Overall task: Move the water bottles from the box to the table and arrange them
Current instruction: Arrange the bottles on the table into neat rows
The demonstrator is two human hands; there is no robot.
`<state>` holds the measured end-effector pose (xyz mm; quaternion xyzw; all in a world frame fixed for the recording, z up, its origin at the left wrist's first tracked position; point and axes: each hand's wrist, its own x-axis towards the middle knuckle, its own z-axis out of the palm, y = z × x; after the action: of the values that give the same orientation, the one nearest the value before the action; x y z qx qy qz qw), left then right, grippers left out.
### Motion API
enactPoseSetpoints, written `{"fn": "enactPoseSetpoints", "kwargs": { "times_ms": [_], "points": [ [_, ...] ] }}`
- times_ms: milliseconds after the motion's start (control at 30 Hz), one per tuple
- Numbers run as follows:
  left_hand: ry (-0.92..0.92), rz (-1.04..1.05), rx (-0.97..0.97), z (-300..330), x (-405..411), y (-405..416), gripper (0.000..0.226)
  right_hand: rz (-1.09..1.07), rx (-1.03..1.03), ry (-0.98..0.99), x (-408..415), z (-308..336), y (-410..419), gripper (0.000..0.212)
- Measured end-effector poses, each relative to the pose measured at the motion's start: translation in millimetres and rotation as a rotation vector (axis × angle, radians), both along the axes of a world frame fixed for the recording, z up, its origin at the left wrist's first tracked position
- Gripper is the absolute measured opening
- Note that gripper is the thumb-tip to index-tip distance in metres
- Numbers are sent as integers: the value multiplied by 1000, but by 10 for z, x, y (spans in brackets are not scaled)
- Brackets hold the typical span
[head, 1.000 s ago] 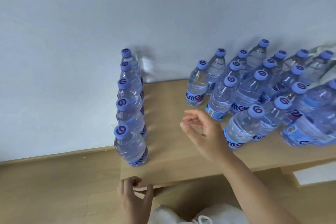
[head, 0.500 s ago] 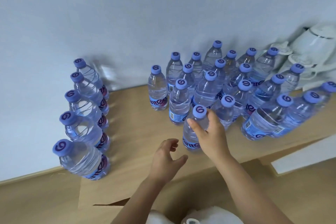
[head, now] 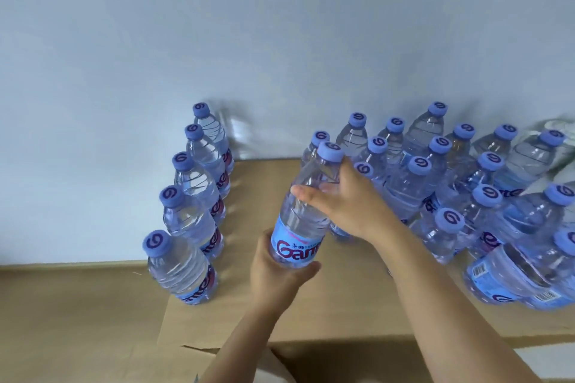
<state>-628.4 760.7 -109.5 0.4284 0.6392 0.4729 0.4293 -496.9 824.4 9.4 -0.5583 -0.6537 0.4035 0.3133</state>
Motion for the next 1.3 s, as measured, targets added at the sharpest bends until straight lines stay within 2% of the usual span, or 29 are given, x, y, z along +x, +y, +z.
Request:
{"fn": "enactPoseSetpoints", "kwargs": {
  "times_ms": [133, 267, 400, 500, 600, 767, 967, 1133, 1300],
  "points": [
    [35, -24, -20, 80, -249, 248, 63, -2, 16, 3, -285, 73, 281, 55],
    [-16, 61, 22, 90, -347, 543, 46, -14, 4, 6, -597, 45, 660, 56],
    [-143, 210, -113, -118, -358, 775, 63, -58, 18, -80, -887, -138, 997, 55],
    [-328, 239, -163, -238, -385, 995, 56, -86, 22, -87, -1046, -282, 1251, 53],
    [-417, 315, -198, -285, -422, 1229, 56, -97, 26, -62, -1164, -436, 1448, 48],
    [-416, 339, -232, -409, -454, 1514, 54, -96, 3, -31, -1303, -645, 1713, 44],
    [-500, 393, -288, -449, -489, 1815, 60, -89, 92, -35, -1462, -783, 1938, 44],
    [-568, 445, -261, -486, -523, 1996, 64, -113, 161, -37, -1578, -888, 2065, 51],
    [-542, 416, -252, -462, -565, 2031, 62, -129, 172, -31, -1583, -897, 2119, 58]
  ]
}}
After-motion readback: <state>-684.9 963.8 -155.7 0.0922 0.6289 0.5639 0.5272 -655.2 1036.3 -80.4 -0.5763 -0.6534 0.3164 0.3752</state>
